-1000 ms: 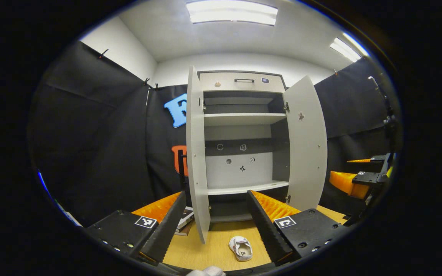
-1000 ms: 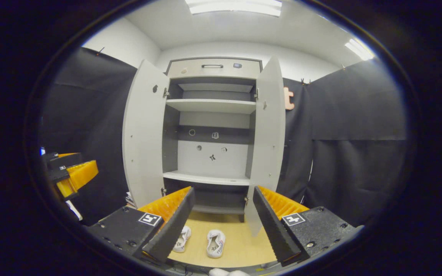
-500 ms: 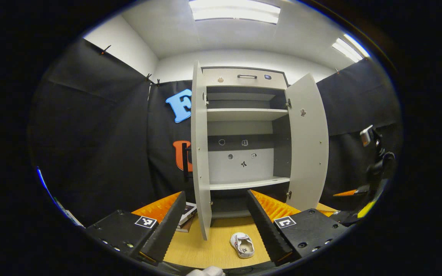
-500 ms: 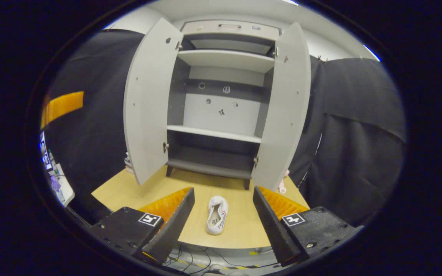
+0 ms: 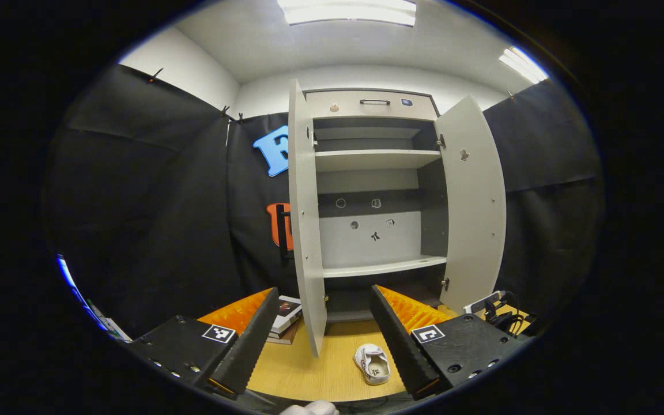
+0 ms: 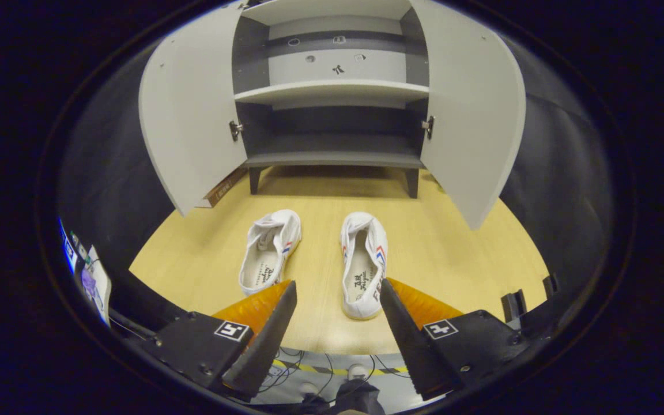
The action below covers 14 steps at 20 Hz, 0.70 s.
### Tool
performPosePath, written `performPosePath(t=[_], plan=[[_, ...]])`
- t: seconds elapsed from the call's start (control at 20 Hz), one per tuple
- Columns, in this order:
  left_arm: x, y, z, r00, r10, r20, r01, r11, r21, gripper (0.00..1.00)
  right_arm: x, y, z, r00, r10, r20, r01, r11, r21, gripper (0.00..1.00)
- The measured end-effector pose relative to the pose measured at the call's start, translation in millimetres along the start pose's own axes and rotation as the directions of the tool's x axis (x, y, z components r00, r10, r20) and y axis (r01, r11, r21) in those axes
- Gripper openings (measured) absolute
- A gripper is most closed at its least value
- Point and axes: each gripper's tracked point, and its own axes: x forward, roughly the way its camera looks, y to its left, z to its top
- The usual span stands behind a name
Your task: Grab one shoe with the right hand and put it into the shoe cabinet, grab the other shoe with the left hand and put it into the shoe cabinet; then close the right door with the right hand and the left door with the left hand.
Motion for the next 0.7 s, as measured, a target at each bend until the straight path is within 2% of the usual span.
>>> performPosePath(t=[0.35,0.45,0.55,0.6,0.65,0.7], plan=[[6.6,4.2,-0.2,0.999,0.049,-0.017,-0.049,0.998,0.026,0.96,100.8,-12.8,4.5,0.998,-0.014,-0.056,0.015,1.0,0.011,0.84],[15.2,4.4,-1.0,0.997,0.071,-0.025,-0.071,0.997,0.026,0.96,123.3,-11.4,8.4,0.998,0.001,-0.062,0.0,1.0,0.019,0.78],[22.7,3.1,-3.4,0.995,0.093,-0.038,-0.092,0.996,0.022,0.96,141.1,-10.2,16.1,0.998,0.018,-0.055,-0.017,1.0,0.02,0.7],[25.2,2.0,-4.8,0.994,0.101,-0.044,-0.1,0.995,0.02,0.96,149.1,-11.9,21.6,0.999,0.022,-0.045,-0.021,1.0,0.017,0.58],[29.1,1.1,-7.3,0.993,0.11,-0.052,-0.109,0.994,0.02,0.96,158.7,-13.7,22.5,0.999,0.018,-0.049,-0.017,1.0,0.011,0.6],[31.4,-0.2,-10.8,0.991,0.118,-0.065,-0.117,0.993,0.02,0.96,166.2,-14.9,18.9,0.997,0.022,-0.075,-0.021,1.0,0.019,0.48]])
